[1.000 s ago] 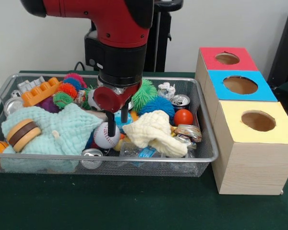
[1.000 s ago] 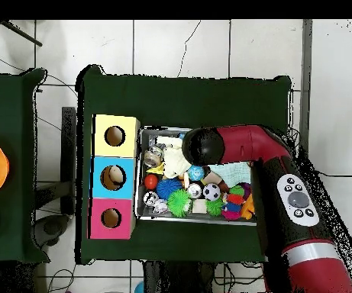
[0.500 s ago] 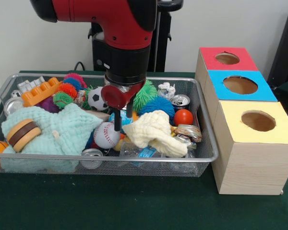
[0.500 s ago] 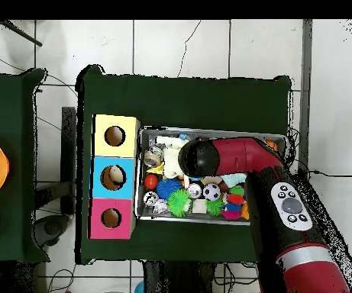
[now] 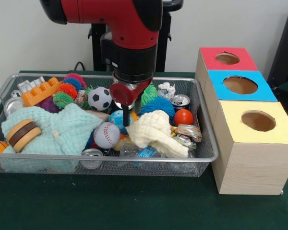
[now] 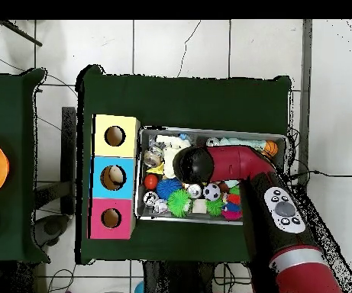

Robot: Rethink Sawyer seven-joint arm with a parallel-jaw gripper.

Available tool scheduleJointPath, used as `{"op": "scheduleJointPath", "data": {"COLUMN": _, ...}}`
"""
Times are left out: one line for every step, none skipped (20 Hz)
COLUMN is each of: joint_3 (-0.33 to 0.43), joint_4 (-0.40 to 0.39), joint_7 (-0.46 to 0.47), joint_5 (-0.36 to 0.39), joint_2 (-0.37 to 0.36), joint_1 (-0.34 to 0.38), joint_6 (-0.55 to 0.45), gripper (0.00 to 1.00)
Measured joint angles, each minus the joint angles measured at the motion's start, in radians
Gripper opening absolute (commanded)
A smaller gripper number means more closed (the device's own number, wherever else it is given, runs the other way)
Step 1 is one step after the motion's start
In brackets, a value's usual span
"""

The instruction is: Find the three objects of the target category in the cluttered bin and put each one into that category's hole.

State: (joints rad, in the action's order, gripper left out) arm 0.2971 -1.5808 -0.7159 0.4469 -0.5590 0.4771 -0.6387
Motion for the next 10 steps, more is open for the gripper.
{"op": "scheduleJointPath", "data": {"joint_3": -0.001, "joint_4": -0.002, "joint_7": 0.000, "joint_5": -0.007, "joint_2": -0.002, "joint_1": -0.004, "joint_6": 0.000, "gripper": 1.00}}
{"op": "scheduleJointPath", "data": {"joint_3": -0.002, "joint_4": -0.003, "joint_7": 0.000, "joint_5": -0.017, "joint_2": -0.005, "joint_1": -0.009, "joint_6": 0.000, "gripper": 1.00}}
{"op": "scheduleJointPath", "data": {"joint_3": -0.002, "joint_4": -0.003, "joint_7": 0.000, "joint_5": -0.030, "joint_2": -0.009, "joint_1": -0.017, "joint_6": 0.000, "gripper": 1.00}}
{"op": "scheduleJointPath", "data": {"joint_3": -0.002, "joint_4": -0.003, "joint_7": 0.000, "joint_5": -0.040, "joint_2": -0.012, "joint_1": -0.022, "joint_6": 0.000, "gripper": 1.00}}
{"op": "scheduleJointPath", "data": {"joint_3": -0.002, "joint_4": -0.003, "joint_7": 0.000, "joint_5": -0.051, "joint_2": -0.017, "joint_1": -0.029, "joint_6": -0.001, "gripper": 1.00}}
{"op": "scheduleJointPath", "data": {"joint_3": -0.003, "joint_4": -0.003, "joint_7": 0.000, "joint_5": -0.062, "joint_2": -0.020, "joint_1": -0.034, "joint_6": -0.003, "gripper": 1.00}}
{"op": "scheduleJointPath", "data": {"joint_3": -0.003, "joint_4": -0.002, "joint_7": 0.000, "joint_5": -0.073, "joint_2": -0.024, "joint_1": -0.040, "joint_6": -0.005, "gripper": 1.00}}
{"op": "scheduleJointPath", "data": {"joint_3": -0.003, "joint_4": 0.000, "joint_7": 0.000, "joint_5": -0.085, "joint_2": -0.028, "joint_1": -0.046, "joint_6": -0.007, "gripper": 1.00}}
{"op": "scheduleJointPath", "data": {"joint_3": -0.003, "joint_4": 0.003, "joint_7": 0.000, "joint_5": -0.096, "joint_2": -0.031, "joint_1": -0.052, "joint_6": -0.011, "gripper": 1.00}}
{"op": "scheduleJointPath", "data": {"joint_3": -0.003, "joint_4": 0.008, "joint_7": 0.000, "joint_5": -0.110, "joint_2": -0.035, "joint_1": -0.062, "joint_6": -0.016, "gripper": 1.00}}
